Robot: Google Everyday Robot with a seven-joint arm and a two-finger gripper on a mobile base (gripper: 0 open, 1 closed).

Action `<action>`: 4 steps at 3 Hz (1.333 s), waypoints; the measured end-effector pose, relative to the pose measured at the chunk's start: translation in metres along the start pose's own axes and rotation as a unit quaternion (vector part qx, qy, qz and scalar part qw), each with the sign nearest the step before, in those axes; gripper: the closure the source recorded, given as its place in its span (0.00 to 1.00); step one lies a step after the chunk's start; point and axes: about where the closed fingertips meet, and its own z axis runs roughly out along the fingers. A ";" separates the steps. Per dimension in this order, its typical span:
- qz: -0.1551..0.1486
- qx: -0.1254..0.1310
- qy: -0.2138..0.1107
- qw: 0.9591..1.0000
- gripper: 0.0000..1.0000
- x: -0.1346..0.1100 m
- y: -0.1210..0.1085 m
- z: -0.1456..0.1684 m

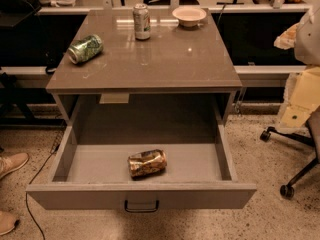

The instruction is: Pick orange can from top drawer and place on counter

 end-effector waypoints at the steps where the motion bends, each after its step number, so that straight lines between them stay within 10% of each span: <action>1: -0.002 -0.003 -0.004 1.000 0.00 -0.003 0.000 0.005; 4: -0.016 -0.126 -0.101 0.987 0.00 -0.093 0.048 0.163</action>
Offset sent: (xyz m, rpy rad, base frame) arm 0.0291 0.0621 -0.0724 0.1464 0.0712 0.1235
